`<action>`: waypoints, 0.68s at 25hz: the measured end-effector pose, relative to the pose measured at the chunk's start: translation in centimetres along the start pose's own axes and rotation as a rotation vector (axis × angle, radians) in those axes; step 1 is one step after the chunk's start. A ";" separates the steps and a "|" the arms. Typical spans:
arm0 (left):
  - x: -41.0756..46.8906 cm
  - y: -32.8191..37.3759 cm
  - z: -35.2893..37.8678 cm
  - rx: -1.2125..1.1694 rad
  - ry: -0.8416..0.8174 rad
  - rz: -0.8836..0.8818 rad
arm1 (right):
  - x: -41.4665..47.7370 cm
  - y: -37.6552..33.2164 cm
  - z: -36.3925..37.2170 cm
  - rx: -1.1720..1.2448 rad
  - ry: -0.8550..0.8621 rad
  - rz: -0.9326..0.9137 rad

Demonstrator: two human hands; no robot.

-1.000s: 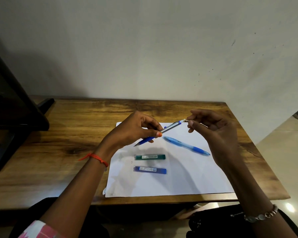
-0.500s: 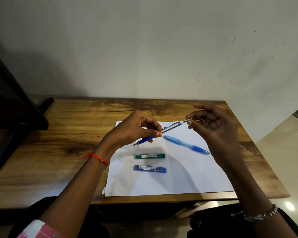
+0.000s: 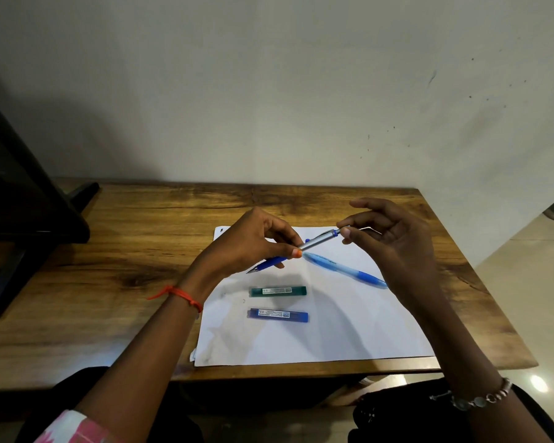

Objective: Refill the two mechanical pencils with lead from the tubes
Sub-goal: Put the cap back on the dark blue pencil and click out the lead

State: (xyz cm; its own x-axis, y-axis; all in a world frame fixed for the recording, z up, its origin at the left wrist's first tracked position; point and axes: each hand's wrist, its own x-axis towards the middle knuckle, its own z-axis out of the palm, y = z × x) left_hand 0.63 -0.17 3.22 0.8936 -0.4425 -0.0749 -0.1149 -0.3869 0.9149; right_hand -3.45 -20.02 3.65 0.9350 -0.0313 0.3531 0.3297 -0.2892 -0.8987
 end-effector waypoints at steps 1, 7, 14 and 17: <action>0.0 0.1 0.1 -0.001 0.006 0.001 | 0.0 0.0 -0.1 -0.003 -0.003 0.002; 0.0 0.2 0.6 -0.042 0.024 -0.002 | 0.4 0.4 0.0 -0.016 0.004 0.024; 0.2 0.5 1.2 -0.247 -0.007 -0.014 | 0.9 0.3 0.8 0.335 0.080 0.292; 0.1 0.9 1.5 -0.330 -0.007 -0.002 | 0.9 -0.1 1.9 0.375 -0.075 0.376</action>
State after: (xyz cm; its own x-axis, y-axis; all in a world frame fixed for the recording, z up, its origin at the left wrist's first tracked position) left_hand -0.08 -1.75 3.46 0.8906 -0.4480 -0.0790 0.0352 -0.1052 0.9938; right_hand -2.34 -18.18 3.54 0.9998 0.0053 -0.0178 -0.0182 0.0907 -0.9957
